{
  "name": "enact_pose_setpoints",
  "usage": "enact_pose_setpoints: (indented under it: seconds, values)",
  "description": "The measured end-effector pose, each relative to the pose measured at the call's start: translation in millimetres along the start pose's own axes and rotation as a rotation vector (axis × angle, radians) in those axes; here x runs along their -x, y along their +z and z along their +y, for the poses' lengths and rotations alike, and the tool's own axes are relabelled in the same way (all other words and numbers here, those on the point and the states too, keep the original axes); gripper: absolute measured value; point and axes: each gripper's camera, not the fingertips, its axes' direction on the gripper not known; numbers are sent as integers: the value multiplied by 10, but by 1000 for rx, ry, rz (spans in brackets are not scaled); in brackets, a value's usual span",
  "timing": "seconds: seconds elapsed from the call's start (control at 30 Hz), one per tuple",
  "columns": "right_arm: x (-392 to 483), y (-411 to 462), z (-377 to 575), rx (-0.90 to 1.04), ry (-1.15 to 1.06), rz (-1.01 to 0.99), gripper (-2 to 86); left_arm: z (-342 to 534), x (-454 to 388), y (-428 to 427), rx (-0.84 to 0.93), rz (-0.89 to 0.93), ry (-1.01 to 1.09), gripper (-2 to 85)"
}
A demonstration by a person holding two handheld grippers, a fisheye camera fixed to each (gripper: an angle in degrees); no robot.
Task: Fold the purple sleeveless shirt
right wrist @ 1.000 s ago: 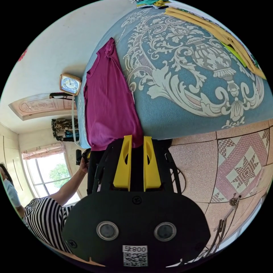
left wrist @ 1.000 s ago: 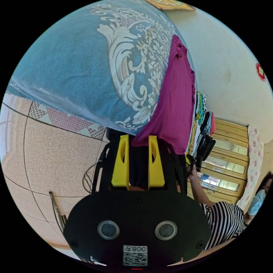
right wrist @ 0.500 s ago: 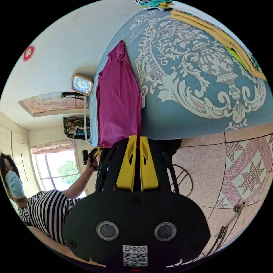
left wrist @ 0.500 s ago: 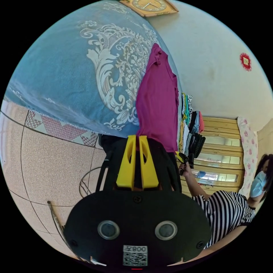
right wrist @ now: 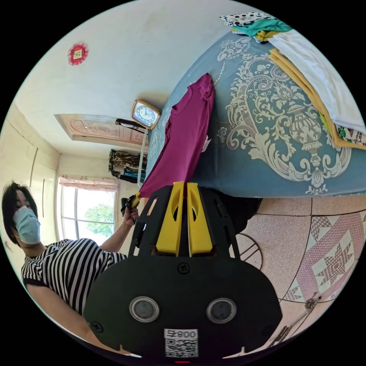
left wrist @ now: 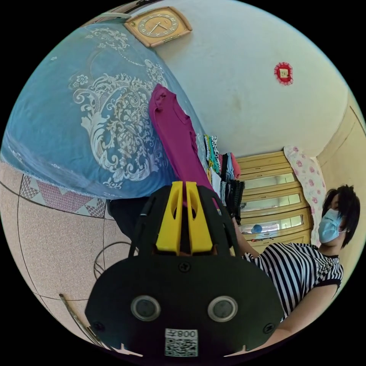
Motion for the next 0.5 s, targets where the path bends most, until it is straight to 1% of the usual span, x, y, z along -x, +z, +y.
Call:
enact_pose_setpoints:
  seconds: [0.23,0.5]
  values:
    - [346,-279,307,-36,-74,-20,10,344,-287,-192,-65,72,34,13]
    - [631,-478,720,-38,-126,-17,10,793,-479,-294,-71,117,50,13]
